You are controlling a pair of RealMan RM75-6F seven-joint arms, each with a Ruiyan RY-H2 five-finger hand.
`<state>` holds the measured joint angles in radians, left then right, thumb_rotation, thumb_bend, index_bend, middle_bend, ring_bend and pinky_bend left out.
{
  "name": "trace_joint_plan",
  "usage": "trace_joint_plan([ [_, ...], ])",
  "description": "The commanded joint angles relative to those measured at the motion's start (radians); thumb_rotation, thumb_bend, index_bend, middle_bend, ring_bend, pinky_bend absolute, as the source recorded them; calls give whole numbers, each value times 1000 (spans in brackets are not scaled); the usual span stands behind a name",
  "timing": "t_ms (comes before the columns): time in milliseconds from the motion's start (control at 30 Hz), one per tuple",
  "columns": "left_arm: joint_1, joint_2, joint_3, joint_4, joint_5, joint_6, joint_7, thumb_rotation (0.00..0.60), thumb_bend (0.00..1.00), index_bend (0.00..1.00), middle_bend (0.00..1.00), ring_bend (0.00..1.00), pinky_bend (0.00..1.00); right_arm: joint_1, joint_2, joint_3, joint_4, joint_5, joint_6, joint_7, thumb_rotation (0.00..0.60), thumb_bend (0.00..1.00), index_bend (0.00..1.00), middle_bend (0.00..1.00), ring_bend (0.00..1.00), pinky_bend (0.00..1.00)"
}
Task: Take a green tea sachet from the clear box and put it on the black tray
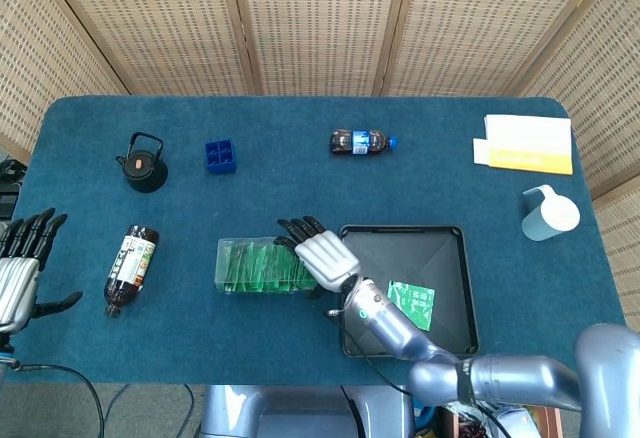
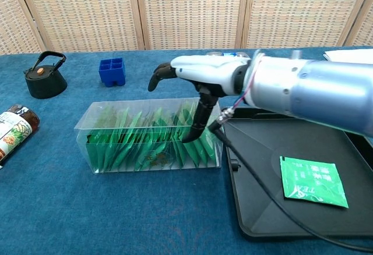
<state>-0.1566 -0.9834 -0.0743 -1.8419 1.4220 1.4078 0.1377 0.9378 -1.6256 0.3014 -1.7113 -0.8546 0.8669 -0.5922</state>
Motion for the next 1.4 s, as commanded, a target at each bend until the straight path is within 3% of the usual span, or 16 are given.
trace_joint_plan([
  [33,0,2,-2,1,-3,0,-5,600,30,0,0,0,0,30,-25,-2,12,35,26,-24,600,209,210,0,0,0],
  [267,0,8,-3,2,-7,0,-20,600,31,0,0,0,0,77,-49,4,23,87,63,-47,600,281,236,0,0,0],
  [600,2,16,-4,2,-8,4,-39,600,32,0,0,0,0,112,-75,-34,66,116,86,-75,600,287,246,0,0,0],
  [667,2,17,-5,2,-8,5,-42,600,32,0,0,0,0,115,-79,-40,77,96,93,-74,600,313,266,0,0,0],
  [800,1,19,-5,3,-9,2,-48,600,32,0,0,0,0,114,-91,-44,98,49,107,-52,600,456,328,2,0,0],
  [1000,-1,22,-6,4,-14,-4,-56,600,32,0,0,0,0,126,-93,-18,124,50,111,-32,600,626,373,4,0,0],
  [1400,-14,28,-12,18,-38,-36,-86,600,32,0,0,0,0,192,-68,80,159,185,112,-66,600,661,373,3,0,0],
])
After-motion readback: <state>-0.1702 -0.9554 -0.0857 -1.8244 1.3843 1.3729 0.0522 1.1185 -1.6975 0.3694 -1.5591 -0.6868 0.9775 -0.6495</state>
